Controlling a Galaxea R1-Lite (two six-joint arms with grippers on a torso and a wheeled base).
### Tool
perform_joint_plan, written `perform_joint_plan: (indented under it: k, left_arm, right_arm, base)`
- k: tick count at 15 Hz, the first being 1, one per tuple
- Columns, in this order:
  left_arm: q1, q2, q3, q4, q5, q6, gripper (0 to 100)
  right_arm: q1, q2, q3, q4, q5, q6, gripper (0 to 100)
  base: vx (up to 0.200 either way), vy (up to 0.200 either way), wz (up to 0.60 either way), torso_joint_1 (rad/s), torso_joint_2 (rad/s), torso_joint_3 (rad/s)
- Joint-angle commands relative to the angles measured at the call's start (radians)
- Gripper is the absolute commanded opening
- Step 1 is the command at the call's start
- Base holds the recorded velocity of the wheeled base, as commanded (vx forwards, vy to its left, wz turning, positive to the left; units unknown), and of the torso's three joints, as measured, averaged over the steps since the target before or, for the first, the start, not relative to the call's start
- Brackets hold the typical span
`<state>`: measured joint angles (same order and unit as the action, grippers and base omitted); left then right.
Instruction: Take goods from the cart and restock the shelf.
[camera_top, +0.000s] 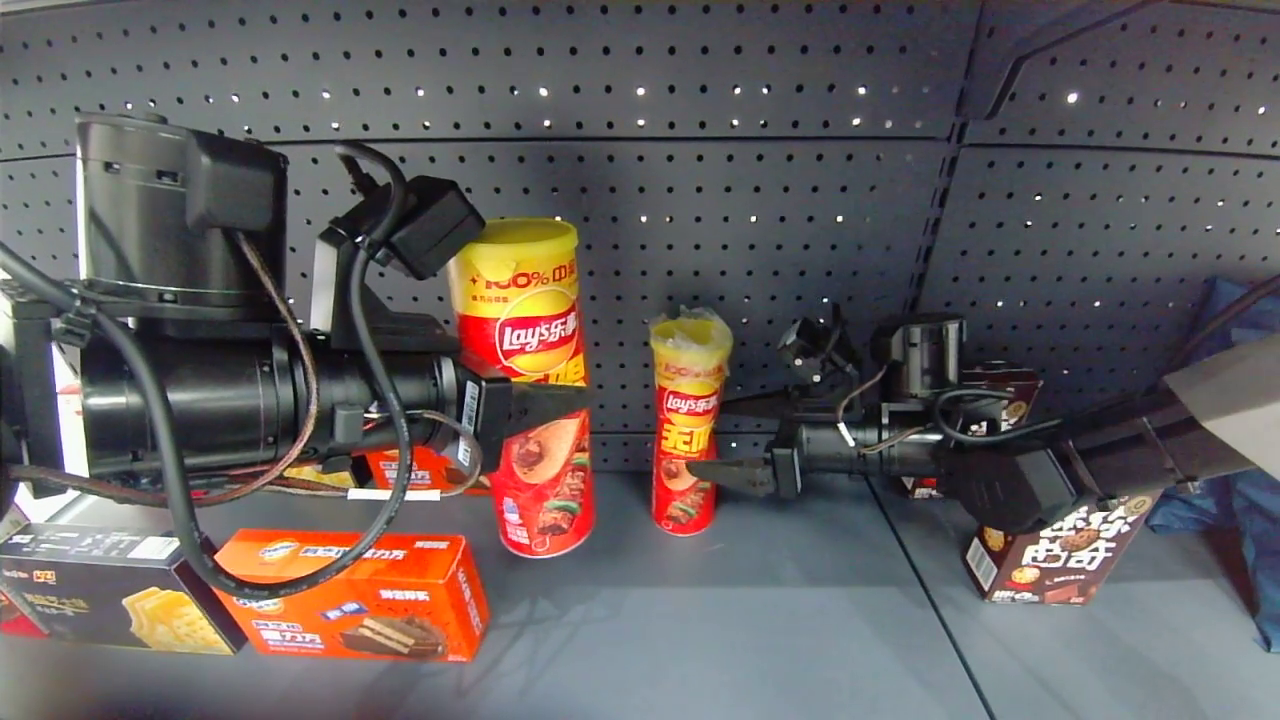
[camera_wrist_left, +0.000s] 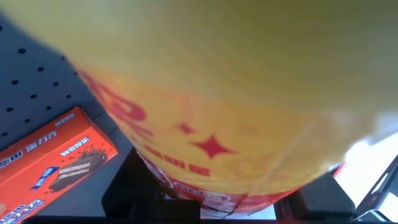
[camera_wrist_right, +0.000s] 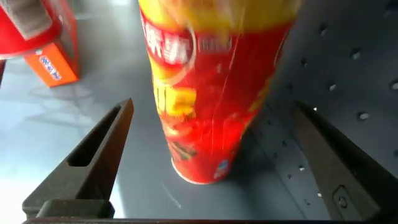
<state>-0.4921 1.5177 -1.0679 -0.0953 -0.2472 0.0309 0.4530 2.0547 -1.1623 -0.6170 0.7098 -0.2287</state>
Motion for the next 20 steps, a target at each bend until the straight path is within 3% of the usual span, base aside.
perform_joint_plan:
  k: [1, 19, 20]
  left_arm:
    - [0.000, -0.001, -0.003, 0.000, 0.000, 0.000, 0]
    - [0.007, -0.001, -0.003, 0.000, -0.001, 0.001, 0]
    - [0.009, -0.001, -0.004, 0.000, 0.000, 0.001, 0]
  right_arm:
    - [-0.014, 0.027, -0.002, -0.003, 0.017, -0.001, 100]
    - [-0.011, 0.213, -0.166, -0.023, 0.076, 0.000, 100]
    - [-0.008, 0.217, -0.168, -0.026, 0.105, 0.002, 0]
  base:
    - [0.000, 0.000, 0.00, 0.000, 0.00, 0.000]
    - [0.000, 0.000, 0.00, 0.000, 0.00, 0.000]
    - [0.000, 0.000, 0.00, 0.000, 0.00, 0.000]
